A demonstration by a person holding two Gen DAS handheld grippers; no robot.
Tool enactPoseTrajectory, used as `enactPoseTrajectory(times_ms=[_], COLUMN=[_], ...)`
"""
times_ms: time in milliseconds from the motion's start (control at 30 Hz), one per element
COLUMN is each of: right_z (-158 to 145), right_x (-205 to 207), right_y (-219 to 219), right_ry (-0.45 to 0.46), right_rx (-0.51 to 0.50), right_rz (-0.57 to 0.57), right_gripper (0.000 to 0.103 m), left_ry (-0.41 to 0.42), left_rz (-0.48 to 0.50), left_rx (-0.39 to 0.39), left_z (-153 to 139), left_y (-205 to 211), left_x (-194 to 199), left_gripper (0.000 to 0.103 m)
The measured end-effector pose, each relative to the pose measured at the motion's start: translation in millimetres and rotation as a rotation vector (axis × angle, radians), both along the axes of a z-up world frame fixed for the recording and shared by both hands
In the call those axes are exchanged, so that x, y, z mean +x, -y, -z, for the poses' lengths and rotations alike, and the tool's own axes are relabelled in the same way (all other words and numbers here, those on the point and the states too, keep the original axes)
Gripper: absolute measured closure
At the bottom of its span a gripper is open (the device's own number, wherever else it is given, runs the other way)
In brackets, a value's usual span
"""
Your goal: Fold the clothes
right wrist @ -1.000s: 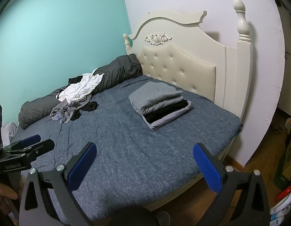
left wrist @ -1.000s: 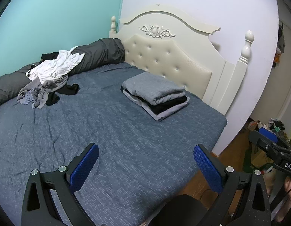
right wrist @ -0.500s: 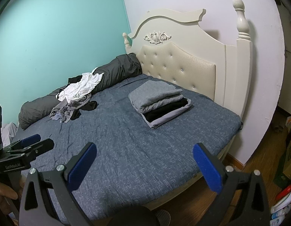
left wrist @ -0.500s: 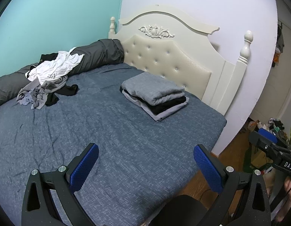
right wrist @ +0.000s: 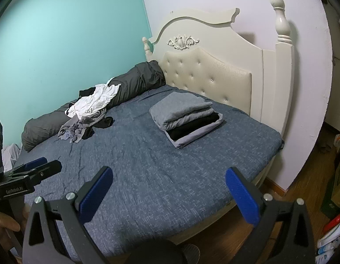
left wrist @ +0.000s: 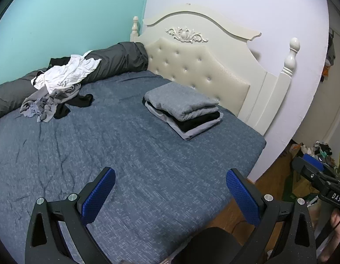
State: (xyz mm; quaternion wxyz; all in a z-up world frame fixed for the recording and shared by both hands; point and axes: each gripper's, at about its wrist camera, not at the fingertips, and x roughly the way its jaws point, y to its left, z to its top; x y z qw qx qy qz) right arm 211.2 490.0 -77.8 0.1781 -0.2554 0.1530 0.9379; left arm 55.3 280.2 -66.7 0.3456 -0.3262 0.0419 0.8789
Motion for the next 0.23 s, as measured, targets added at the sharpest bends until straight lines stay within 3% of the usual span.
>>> enactPoseTrajectory(times_ms=[233], right_z=[0.7], right_x=[0.7], right_y=[0.2], right_ry=[0.001], right_rx=[-0.001], right_rz=[0.003], right_gripper=[0.000], left_ry=[-0.005], left_rz=[0.000], left_rx=[0.000], left_z=[-0.2], left_y=[-0.6], left_x=[1.2], left_gripper=[0.000])
